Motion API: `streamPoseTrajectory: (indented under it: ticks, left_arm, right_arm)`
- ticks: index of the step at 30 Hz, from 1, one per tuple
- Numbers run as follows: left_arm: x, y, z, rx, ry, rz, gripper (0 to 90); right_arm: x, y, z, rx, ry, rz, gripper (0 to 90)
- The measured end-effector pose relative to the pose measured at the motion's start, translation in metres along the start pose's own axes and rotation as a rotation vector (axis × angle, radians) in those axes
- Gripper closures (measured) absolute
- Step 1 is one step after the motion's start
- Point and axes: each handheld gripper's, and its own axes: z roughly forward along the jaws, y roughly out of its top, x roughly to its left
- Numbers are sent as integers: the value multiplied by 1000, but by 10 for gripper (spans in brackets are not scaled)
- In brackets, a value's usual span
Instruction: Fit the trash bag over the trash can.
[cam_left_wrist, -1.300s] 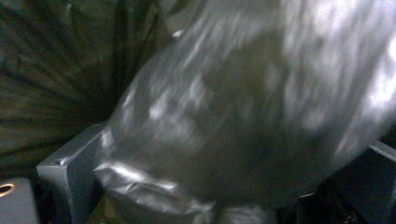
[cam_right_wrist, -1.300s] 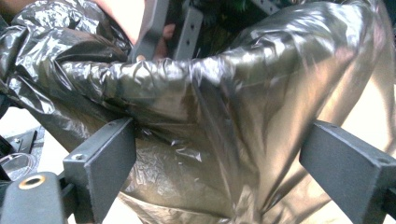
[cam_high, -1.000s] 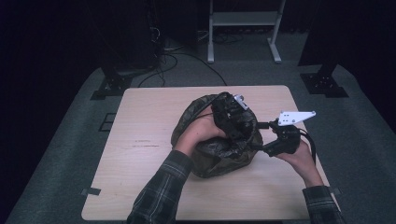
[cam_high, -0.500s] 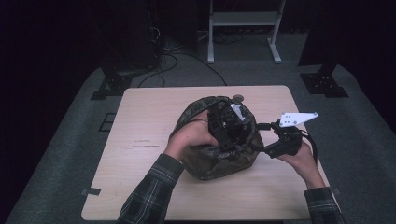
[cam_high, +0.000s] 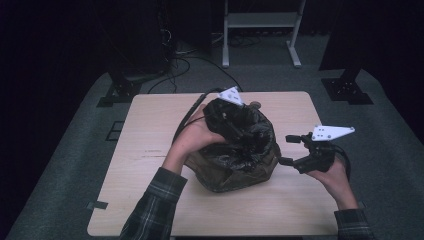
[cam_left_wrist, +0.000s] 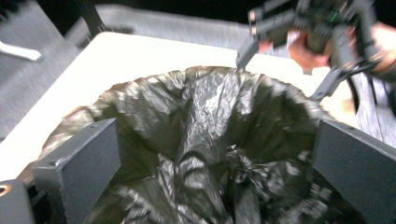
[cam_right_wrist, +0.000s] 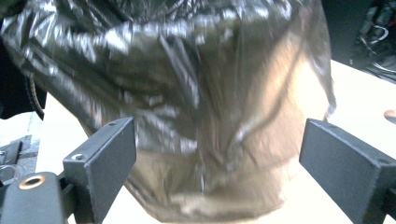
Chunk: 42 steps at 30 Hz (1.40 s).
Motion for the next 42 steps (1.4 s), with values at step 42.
streamPoseTrajectory:
  ticks: [42]
  left_arm:
    - [-87, -299, -66, 134, 255, -242, 0]
  right_arm:
    - [30, -132, -27, 358, -246, 40, 96]
